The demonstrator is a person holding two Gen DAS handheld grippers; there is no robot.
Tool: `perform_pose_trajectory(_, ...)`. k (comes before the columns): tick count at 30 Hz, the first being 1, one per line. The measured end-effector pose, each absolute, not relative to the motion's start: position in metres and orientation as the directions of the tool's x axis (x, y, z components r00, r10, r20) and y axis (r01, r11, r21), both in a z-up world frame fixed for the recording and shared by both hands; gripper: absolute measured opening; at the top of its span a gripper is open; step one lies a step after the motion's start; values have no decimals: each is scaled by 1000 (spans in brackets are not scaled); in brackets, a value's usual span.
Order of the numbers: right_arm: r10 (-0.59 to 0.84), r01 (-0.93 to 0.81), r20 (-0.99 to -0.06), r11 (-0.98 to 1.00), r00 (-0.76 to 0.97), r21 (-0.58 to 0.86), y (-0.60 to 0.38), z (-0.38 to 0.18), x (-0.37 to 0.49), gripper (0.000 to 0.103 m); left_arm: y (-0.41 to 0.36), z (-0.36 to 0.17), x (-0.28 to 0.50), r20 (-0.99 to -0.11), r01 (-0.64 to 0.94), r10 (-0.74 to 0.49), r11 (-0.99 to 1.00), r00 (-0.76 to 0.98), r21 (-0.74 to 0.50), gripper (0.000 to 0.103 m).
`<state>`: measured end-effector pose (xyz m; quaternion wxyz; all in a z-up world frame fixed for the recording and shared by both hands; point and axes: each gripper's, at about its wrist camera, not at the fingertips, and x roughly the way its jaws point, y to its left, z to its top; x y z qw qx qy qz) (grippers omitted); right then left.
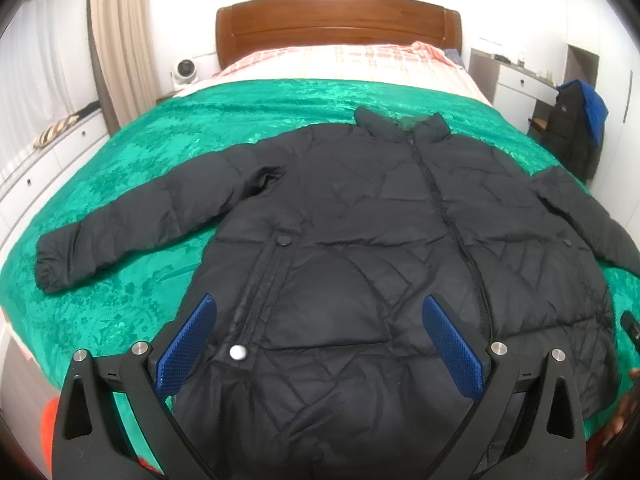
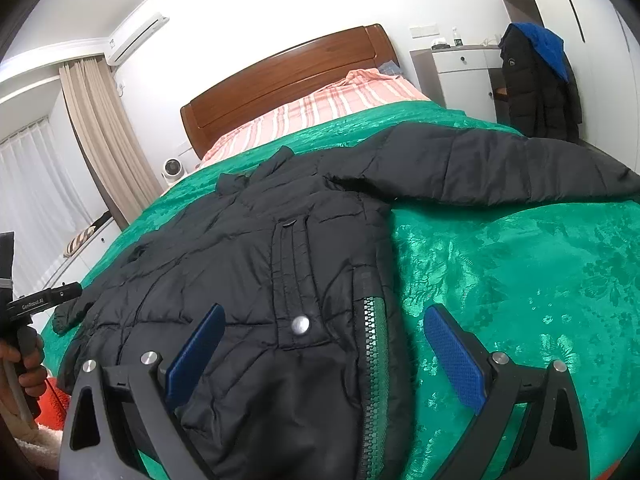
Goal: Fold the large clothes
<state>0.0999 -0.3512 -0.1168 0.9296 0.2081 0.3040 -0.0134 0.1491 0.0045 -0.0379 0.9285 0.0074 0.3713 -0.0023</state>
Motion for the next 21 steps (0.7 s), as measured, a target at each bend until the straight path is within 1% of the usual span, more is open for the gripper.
perform_pose_trajectory(21,95,158,-574,914,813,375,-354,-116,100,99,5,-42,146,-696,6,13,1000,718,25,103)
